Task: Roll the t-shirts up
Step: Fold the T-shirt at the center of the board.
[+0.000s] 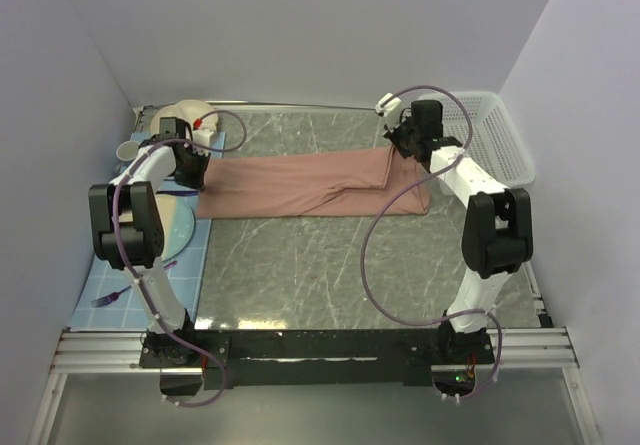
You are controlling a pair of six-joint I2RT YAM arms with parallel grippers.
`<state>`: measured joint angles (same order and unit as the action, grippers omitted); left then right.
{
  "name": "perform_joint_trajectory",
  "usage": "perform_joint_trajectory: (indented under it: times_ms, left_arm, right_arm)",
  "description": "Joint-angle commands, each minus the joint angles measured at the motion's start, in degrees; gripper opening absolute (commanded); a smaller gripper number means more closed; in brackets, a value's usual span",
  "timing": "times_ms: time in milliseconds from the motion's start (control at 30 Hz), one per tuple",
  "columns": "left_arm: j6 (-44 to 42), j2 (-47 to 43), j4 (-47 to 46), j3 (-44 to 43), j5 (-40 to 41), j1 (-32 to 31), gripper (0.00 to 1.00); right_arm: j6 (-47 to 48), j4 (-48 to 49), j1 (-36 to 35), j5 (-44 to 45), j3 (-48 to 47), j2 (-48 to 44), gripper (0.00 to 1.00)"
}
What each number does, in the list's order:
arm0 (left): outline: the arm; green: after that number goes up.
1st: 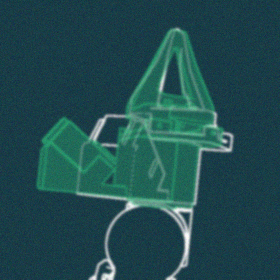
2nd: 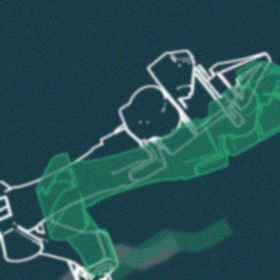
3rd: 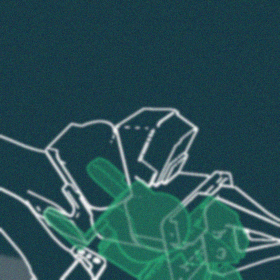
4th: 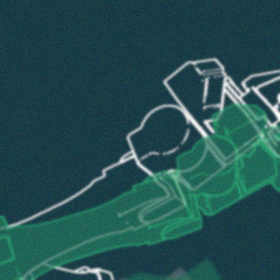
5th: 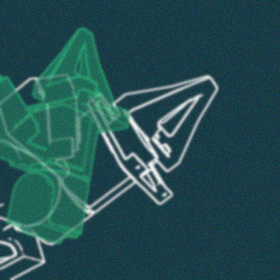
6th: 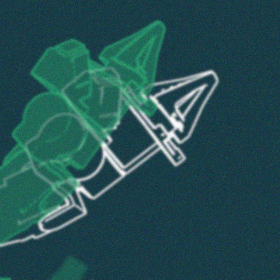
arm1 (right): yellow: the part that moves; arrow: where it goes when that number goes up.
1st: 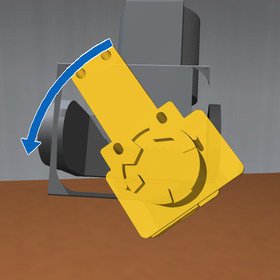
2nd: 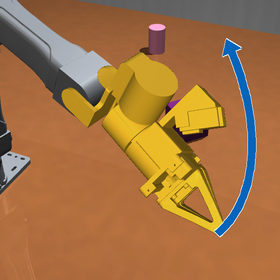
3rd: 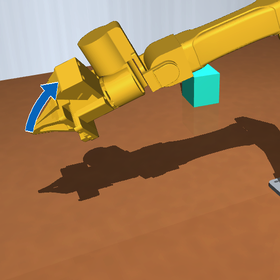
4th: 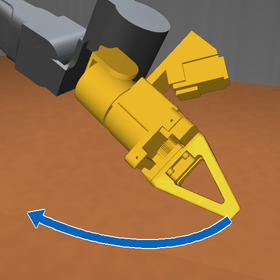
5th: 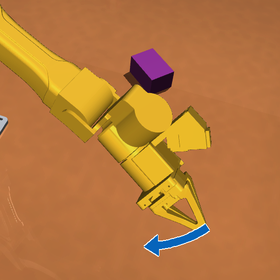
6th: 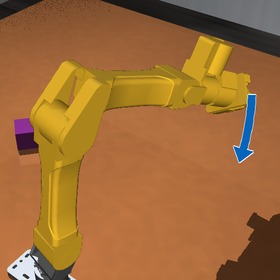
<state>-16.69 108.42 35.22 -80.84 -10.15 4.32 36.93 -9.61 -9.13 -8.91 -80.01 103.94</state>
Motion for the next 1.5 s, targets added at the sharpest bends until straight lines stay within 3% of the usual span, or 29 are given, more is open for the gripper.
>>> perform_joint_trajectory:
  times_ms: [0,233,400,467,533,567,600,700,733,833,900,1067,1133,1167,1267,1300,1400,1467]
  left_arm:
    - [3.6,0.1,0.9,-2.1,3.2,0.3,0.01]
    - [4.5,-2.1,0.0,1.4,5.4,0.3,0.01]
    - [6.0,-0.1,-0.4,-0.7,8.2,0.3,0.01]
    - [6.4,1.2,-0.5,-2.0,9.8,0.3,0.01]
    - [6.8,1.4,-0.6,-2.4,10.0,0.3,0.05]
    - [7.6,1.0,-0.5,-2.7,11.6,0.3,0.16]
    - [7.9,0.7,-0.2,-3.0,11.1,0.3,0.2]
    - [10.0,-0.5,0.0,-5.5,10.6,0.3,0.42]
    - [10.4,-0.7,0.1,-6.3,9.5,0.3,0.44]
    - [11.3,-0.9,1.1,-9.8,7.9,-0.3,0.43]
    - [10.8,-1.7,0.6,-9.9,6.7,-0.9,0.41]
    - [5.2,-6.3,-0.5,-1.9,-1.3,-3.9,0.3]
    - [4.7,-7.1,-0.9,1.8,-2.0,-5.3,0.23]
    - [4.8,-7.0,-0.9,2.7,-3.0,-5.4,0.13]
    - [5.6,-6.1,-0.9,5.2,-4.2,-5.3,0.01]
    - [5.8,-5.9,-1.2,5.9,-4.3,-5.3,0.01]
    - [6.4,-4.3,-1.7,5.6,-3.0,-5.3,0.01]
    - [6.8,-2.5,-1.5,5.0,-2.2,-5.4,0.01]
  right_arm:
    - [-0.6,3.2,-0.4,1.9,-3.8,0.8,0.0]
    - [-2.1,6.2,-1.8,5.1,-6.5,5.6,0.0]
    - [-1.9,8.0,-2.0,8.3,-9.1,10.2,0.0]
    - [-1.2,9.2,-2.4,8.8,-9.0,10.7,0.12]
    - [-1.9,9.4,-2.6,10.4,-9.0,10.7,0.29]
    - [-2.6,9.4,-2.7,10.8,-9.0,10.5,0.36]
    - [-3.3,9.3,-2.6,11.2,-9.1,9.4,0.46]
    - [-6.4,9.3,-2.5,11.8,-8.2,5.9,0.59]
    - [-7.8,8.9,-2.6,11.5,-7.4,4.8,0.63]
    - [-9.4,4.8,-2.5,7.6,-5.2,0.4,0.63]
    - [-8.5,-1.4,-2.6,-1.8,-4.0,-1.9,0.61]
    - [2.7,-19.5,-2.7,-15.0,-4.0,-1.3,0.58]
    - [7.2,-21.9,-2.7,-16.0,-3.4,-0.2,0.55]
    - [8.4,-22.9,-2.7,-16.0,-3.1,-0.1,0.53]
    - [12.0,-25.9,-2.7,-16.4,-4.3,2.0,0.41]
    - [12.5,-26.7,-2.7,-16.6,-4.9,3.4,0.34]
    - [15.1,-29.8,-2.7,-17.4,-7.4,5.7,0.27]
    - [18.8,-32.5,-3.2,-18.1,-8.6,6.5,0.3]
